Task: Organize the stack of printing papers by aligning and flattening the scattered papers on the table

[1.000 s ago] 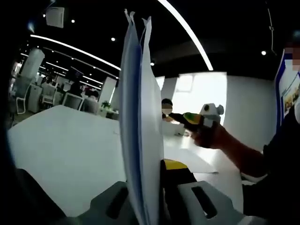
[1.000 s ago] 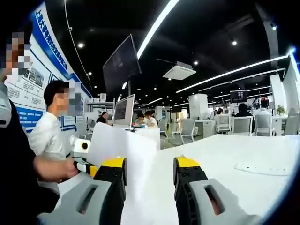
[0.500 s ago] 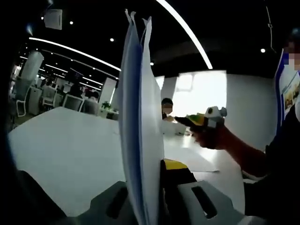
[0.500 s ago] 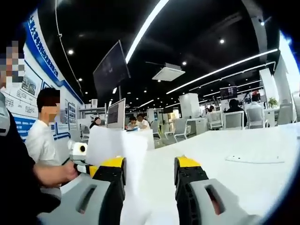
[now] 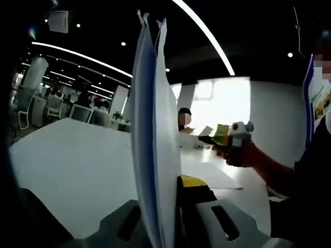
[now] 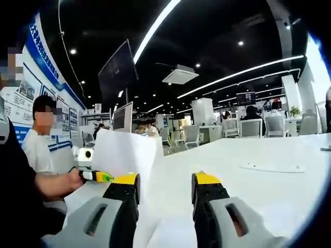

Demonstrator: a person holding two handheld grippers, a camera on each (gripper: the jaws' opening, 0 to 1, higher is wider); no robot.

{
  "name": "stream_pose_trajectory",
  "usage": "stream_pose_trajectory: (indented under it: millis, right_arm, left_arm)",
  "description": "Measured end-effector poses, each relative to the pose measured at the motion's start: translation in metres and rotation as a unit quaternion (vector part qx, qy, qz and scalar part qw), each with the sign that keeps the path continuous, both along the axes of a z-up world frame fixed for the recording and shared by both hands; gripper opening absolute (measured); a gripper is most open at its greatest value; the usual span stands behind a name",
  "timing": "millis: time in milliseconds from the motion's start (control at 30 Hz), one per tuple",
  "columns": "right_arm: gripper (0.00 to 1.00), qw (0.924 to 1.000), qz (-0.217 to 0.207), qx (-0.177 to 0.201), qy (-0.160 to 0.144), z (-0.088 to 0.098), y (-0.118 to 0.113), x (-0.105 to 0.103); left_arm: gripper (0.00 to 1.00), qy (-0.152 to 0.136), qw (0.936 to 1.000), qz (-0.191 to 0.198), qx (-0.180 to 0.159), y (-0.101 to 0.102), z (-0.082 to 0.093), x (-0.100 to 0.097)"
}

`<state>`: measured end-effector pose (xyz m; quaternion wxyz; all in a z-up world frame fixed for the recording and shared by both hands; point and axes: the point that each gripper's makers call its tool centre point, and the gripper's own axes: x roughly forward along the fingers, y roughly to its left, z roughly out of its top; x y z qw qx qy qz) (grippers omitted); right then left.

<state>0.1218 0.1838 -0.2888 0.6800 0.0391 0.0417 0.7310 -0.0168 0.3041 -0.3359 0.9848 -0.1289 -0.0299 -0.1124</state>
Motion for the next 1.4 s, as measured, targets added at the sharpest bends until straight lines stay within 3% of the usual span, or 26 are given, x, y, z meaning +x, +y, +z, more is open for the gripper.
stream_pose_trajectory:
  millis: [667, 1400]
  right_arm:
    - [0.35, 0.9990, -0.029, -0.032, -0.011, -0.022, -0.029, 0.008]
    - [0.35, 0.9962, -0.066, -0.057, -0.002, -0.045, -0.065, 0.025]
  left_arm:
    - [0.06, 0.001, 1.0000, -0.003, 0.002, 0.000, -0.001, 0.000]
    - [0.06, 0.000, 1.0000, -0.004, 0.004, -0.007, 0.000, -0.002]
